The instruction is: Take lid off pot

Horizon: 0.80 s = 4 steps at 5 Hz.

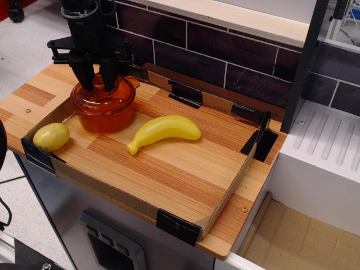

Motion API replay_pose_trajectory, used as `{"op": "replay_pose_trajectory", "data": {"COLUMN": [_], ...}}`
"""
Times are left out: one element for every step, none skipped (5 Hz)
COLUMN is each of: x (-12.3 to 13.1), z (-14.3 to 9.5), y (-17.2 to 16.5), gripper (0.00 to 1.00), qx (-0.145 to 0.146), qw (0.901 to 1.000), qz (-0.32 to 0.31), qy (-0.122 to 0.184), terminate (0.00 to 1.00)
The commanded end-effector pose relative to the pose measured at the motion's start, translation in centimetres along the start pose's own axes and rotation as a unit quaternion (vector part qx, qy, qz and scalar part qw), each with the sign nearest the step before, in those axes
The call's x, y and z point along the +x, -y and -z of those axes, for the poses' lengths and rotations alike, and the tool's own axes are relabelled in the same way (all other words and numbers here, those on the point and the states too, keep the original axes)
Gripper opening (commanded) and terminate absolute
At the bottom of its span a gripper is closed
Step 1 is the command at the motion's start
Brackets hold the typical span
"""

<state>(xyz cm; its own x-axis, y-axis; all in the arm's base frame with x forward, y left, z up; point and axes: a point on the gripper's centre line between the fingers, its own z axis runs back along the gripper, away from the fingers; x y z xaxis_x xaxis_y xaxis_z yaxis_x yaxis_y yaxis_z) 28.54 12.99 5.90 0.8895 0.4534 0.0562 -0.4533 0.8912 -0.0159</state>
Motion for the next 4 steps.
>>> {"op": "replay_pose_trajectory", "data": {"x": [0.8,0.1,-1.7,-3.6], "z": [-5.2,-7.7,-8.5,-8.1], "y": [0.3,1.4,2.9,4.5], "gripper": [0.00,0.00,0.00,0.00], "qx": [-0.013,-0.031,-0.035,-0.030], "qw": [0.9990,0.9985,0.9986,0.9989], "qz": [0.001,-0.006,0.018,0.033], "qy": [0.042,0.044,0.035,0.016], "terminate": [0.00,0.00,0.00,0.00]}}
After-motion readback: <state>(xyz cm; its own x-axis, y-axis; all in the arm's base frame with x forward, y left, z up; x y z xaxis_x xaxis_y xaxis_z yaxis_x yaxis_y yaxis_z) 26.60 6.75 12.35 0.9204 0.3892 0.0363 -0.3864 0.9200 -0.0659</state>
